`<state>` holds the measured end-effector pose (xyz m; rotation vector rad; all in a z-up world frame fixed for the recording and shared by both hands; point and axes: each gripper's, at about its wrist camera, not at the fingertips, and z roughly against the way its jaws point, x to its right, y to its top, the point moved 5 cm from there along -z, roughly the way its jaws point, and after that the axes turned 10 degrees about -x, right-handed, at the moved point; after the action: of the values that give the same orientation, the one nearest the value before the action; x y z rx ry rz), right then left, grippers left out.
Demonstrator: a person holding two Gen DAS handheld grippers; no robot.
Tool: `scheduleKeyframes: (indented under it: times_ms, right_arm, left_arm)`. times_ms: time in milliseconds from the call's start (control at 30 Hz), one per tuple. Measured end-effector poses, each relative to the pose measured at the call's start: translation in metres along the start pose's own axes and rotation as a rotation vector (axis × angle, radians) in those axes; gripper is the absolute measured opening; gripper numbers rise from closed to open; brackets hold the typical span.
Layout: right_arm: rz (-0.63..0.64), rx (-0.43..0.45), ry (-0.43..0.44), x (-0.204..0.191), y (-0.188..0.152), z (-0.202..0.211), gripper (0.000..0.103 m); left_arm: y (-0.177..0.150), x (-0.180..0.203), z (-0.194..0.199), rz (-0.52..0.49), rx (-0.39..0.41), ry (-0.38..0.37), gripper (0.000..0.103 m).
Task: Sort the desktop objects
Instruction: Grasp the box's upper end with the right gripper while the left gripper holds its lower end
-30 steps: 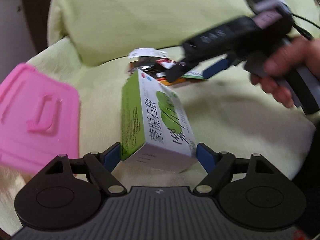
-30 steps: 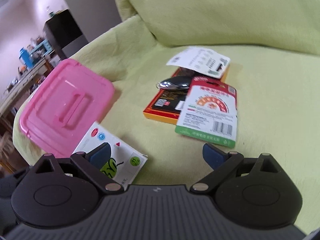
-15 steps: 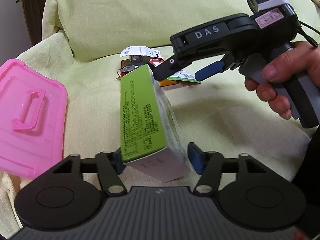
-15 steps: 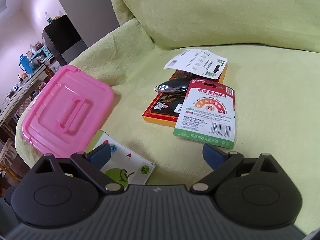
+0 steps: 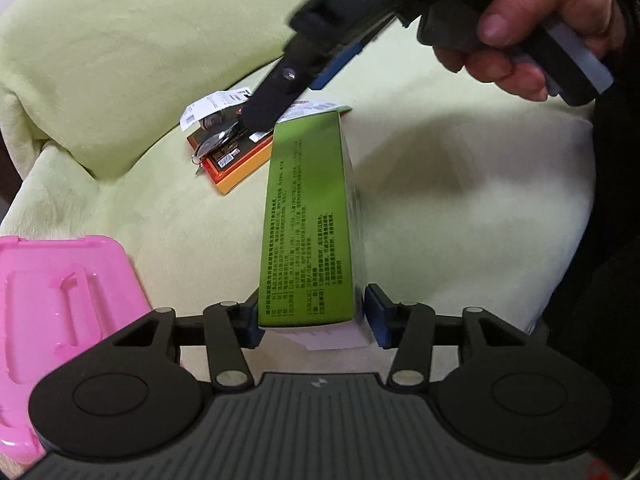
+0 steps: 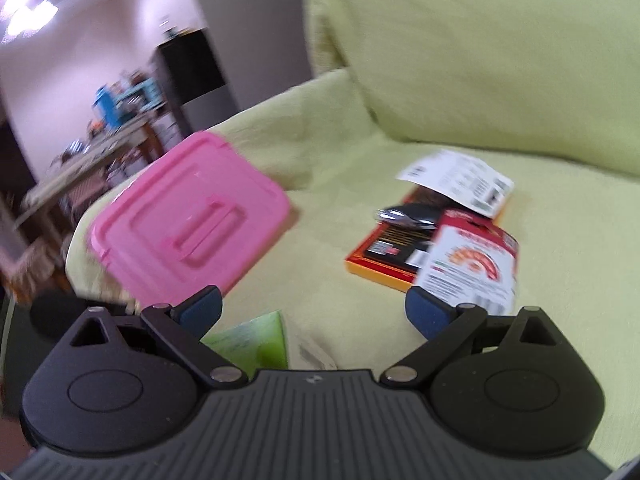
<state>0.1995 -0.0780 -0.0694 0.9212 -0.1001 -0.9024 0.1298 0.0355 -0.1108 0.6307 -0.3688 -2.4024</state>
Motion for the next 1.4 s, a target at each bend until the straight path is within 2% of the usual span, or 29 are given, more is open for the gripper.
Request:
scheduleKeyframes:
  times_ms: [167, 267, 400, 467, 567, 667, 767, 933, 1033, 1200, 1300, 1400]
  right_arm:
    - [0.164, 0.048, 0.076, -0.031, -0.005, 0.011, 0.096]
    - [0.265, 0.046, 0.087, -0.046, -0.009, 0.014, 0.096]
    - [0.465, 0.055, 0.062, -0.071, -0.014, 0.022, 0.093]
    - [0.609, 0.011, 0.010, -0.082, -0.021, 0.021, 0.093]
    - [0.865, -0.104, -0.069, -0.097, -0.035, 0.018, 0.093]
    - [1.069, -0.186, -0.103, -0.106, -0.042, 0.015, 0.092]
    - [1.165, -0.267, -0.137, -0.107, -0.037, 0.006, 0.092]
    - [1.357, -0.322, -0.205, -0.115, -0.038, -0.012, 0.089]
    - [1.433, -0.376, -0.220, -0.114, -0.050, -0.028, 0.088]
    - [1.433, -0.454, -0.231, -0.112, -0.053, -0.044, 0.086]
    - [1.441, -0.487, -0.206, -0.113, -0.057, -0.043, 0.067]
    - [1.467, -0.485, -0.211, -0.114, -0.066, -0.039, 0.060]
  left_arm:
    - [-0.004, -0.002, -0.003, -0.022, 0.002, 0.034, 0.060]
    - [-0.005, 0.001, -0.006, -0.053, -0.010, 0.039, 0.060]
    - [-0.005, -0.001, -0.007, -0.057, -0.021, 0.017, 0.060]
    - [-0.006, -0.002, -0.008, -0.061, -0.027, 0.006, 0.060]
    - [-0.006, -0.002, -0.008, -0.069, -0.037, -0.009, 0.060]
    - [-0.006, -0.003, -0.008, -0.080, -0.046, -0.019, 0.059]
    - [-0.006, -0.003, -0.010, -0.106, -0.048, -0.015, 0.059]
    - [-0.005, -0.002, -0.013, -0.156, -0.057, 0.003, 0.059]
    - [-0.004, -0.001, -0.014, -0.192, -0.057, 0.014, 0.059]
    - [-0.004, 0.002, -0.015, -0.253, -0.054, 0.041, 0.058]
    - [-0.006, 0.006, -0.015, -0.302, -0.048, 0.069, 0.058]
    - [-0.008, 0.011, -0.013, -0.345, -0.040, 0.101, 0.057]
